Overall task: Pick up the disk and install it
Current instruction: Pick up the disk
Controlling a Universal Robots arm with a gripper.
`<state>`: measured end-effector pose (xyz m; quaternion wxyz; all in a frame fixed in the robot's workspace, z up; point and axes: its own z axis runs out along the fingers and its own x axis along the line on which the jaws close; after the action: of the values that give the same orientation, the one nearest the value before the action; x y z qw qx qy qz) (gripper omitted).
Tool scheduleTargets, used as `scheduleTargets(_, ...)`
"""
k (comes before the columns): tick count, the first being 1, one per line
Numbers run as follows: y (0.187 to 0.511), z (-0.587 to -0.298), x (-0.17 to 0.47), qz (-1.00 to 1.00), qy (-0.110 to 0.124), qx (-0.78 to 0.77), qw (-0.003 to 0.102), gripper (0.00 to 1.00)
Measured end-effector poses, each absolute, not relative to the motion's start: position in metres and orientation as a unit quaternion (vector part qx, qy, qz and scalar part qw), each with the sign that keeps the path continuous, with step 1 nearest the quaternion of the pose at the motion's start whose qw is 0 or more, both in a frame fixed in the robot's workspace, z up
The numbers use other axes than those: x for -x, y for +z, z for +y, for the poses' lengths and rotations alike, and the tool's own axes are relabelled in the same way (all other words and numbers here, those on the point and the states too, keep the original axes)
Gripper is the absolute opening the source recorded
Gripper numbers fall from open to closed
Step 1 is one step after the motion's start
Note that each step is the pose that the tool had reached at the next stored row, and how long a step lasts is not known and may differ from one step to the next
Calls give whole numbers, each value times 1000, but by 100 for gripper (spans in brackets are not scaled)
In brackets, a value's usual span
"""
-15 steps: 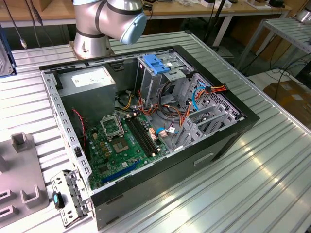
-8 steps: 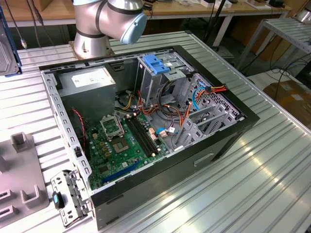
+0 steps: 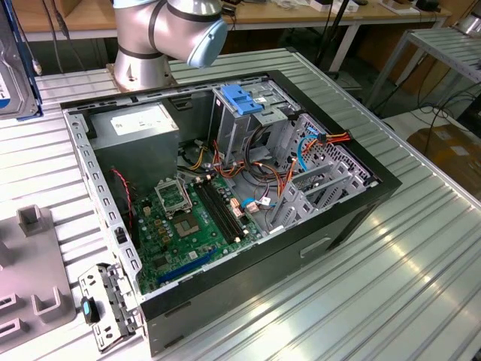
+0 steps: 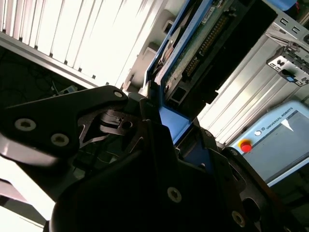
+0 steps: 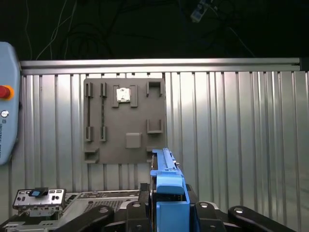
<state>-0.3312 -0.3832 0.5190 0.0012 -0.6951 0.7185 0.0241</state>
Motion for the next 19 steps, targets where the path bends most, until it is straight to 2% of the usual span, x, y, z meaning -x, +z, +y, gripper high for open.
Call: scheduleTargets(19, 519, -398, 325, 718, 24, 695, 1, 37)
